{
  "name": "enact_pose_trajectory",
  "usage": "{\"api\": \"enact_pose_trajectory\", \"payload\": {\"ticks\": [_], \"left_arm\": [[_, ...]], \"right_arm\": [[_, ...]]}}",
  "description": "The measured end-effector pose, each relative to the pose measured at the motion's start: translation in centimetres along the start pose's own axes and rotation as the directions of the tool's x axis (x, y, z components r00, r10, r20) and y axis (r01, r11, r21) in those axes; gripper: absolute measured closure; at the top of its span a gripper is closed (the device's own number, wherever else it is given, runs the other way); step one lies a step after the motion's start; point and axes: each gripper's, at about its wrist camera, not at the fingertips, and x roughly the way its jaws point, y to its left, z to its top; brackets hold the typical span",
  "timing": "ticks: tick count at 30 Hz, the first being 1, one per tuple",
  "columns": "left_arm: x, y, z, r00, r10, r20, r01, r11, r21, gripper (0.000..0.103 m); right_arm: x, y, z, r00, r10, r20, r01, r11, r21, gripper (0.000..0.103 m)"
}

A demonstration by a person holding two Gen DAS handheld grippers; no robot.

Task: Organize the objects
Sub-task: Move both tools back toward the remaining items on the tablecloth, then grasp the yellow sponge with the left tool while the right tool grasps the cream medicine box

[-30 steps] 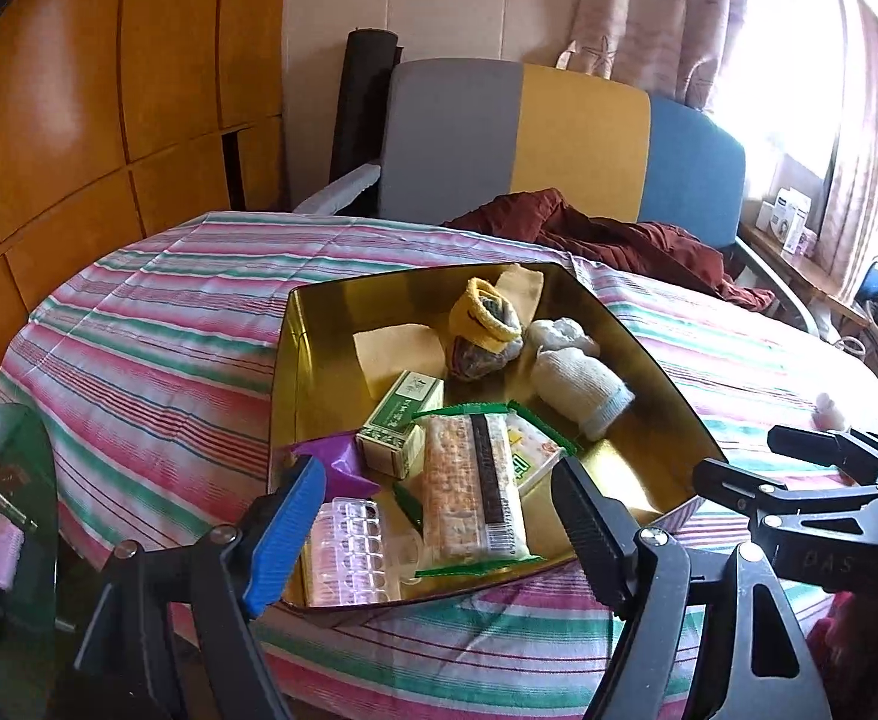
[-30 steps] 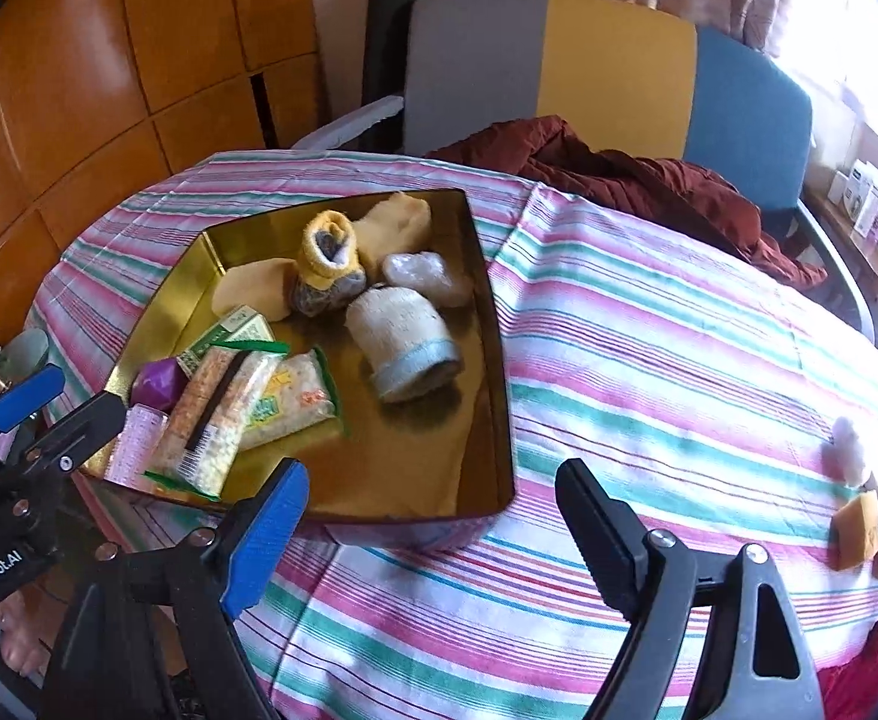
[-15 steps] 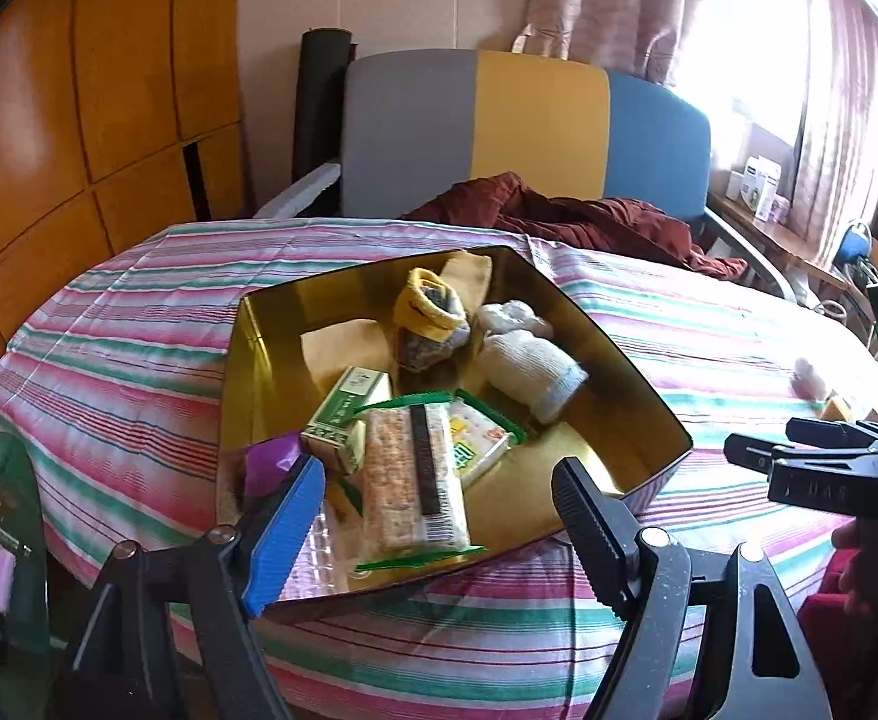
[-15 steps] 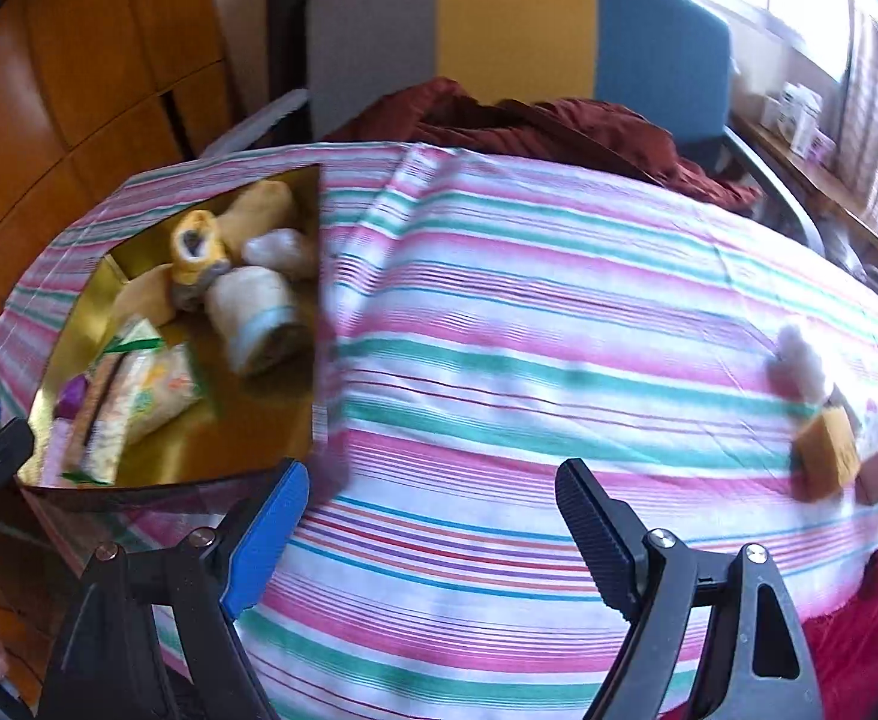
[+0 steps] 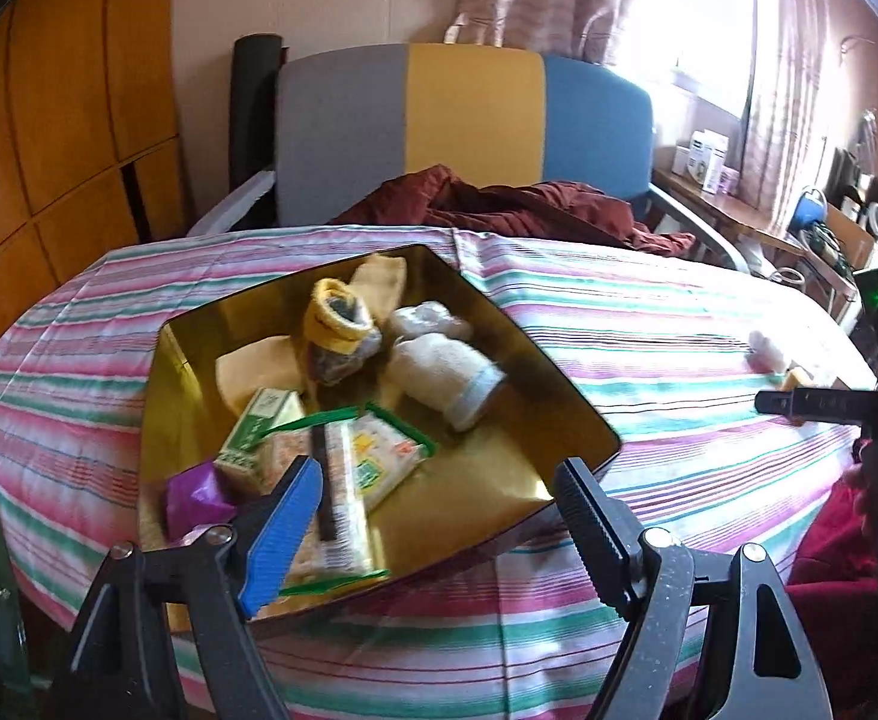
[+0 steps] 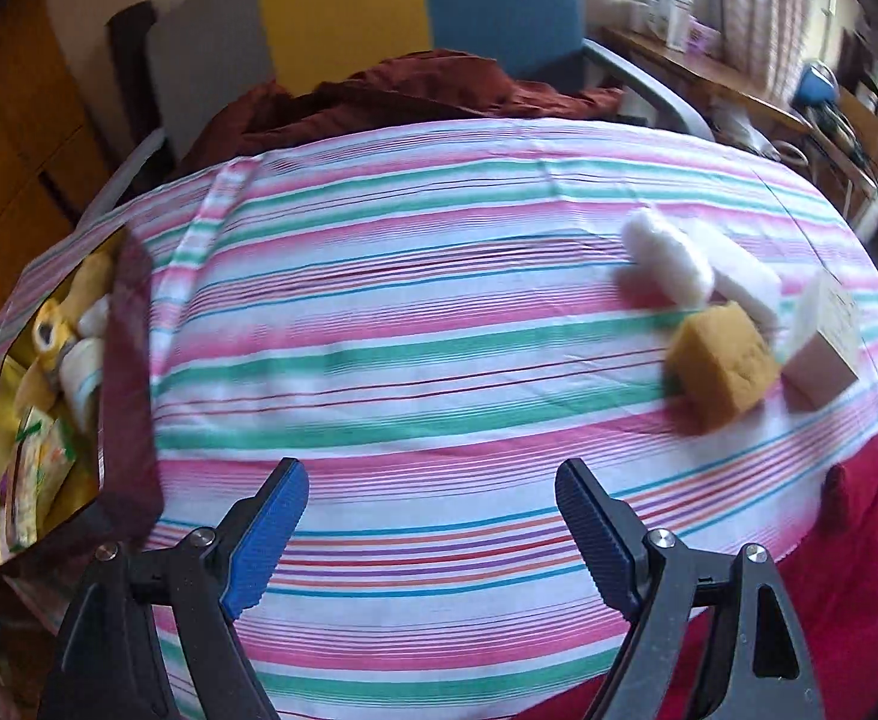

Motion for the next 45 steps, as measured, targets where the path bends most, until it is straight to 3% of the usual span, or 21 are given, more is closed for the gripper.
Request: {"api": "enact_pose_trajectory", "payload": {"ticks": [8,16,22,25,29,33,36,38,42,45], "left_arm": [[1.3,-2.8,1.2,0.998,-0.055,-0.016,0.056,0.997,0.057,0.022],[2.5,-7.2,2.6,0.991,-0.129,-0.039,0.133,0.982,0.137,0.022],[4.1,-12.0,4.1,0.978,-0.197,-0.068,0.208,0.953,0.220,0.021],[5.1,-14.8,4.8,0.970,-0.230,-0.081,0.243,0.933,0.266,0.021],[6.7,-18.6,5.8,0.959,-0.266,-0.099,0.284,0.904,0.320,0.021],[8.4,-22.8,6.2,0.942,-0.314,-0.119,0.335,0.851,0.404,0.019],[9.8,-26.2,6.1,0.917,-0.368,-0.156,0.397,0.797,0.454,0.019],[10.6,-28.6,5.9,0.896,-0.403,-0.187,0.441,0.753,0.489,0.019],[11.4,-32.7,5.6,0.873,-0.442,-0.207,0.475,0.672,0.568,0.017],[12.1,-34.6,5.6,0.860,-0.461,-0.220,0.492,0.632,0.599,0.012]], "right_arm": [[-2.0,-8.5,2.5,0.999,-0.023,0.028,0.016,0.975,0.221,0.017],[-4.5,-17.4,4.4,0.987,-0.136,0.086,0.087,0.902,0.424,0.017],[-5.7,-23.9,5.0,0.974,-0.184,0.133,0.070,0.800,0.597,0.017],[-4.8,-26.0,5.3,0.971,-0.206,0.121,0.084,0.769,0.634,0.017],[-3.1,-27.1,5.5,0.968,-0.218,0.126,0.087,0.759,0.645,0.017],[-1.5,-27.6,4.9,0.972,-0.199,0.123,0.071,0.752,0.655,0.017],[-1.3,-28.1,4.6,0.977,-0.170,0.125,0.043,0.741,0.670,0.017],[-0.9,-28.1,4.5,0.982,-0.151,0.116,0.036,0.746,0.665,0.017],[-0.1,-27.7,4.8,0.990,-0.105,0.096,0.018,0.764,0.645,0.017],[0.0,-27.5,4.8,0.991,-0.096,0.095,0.014,0.774,0.633,0.017]]}}
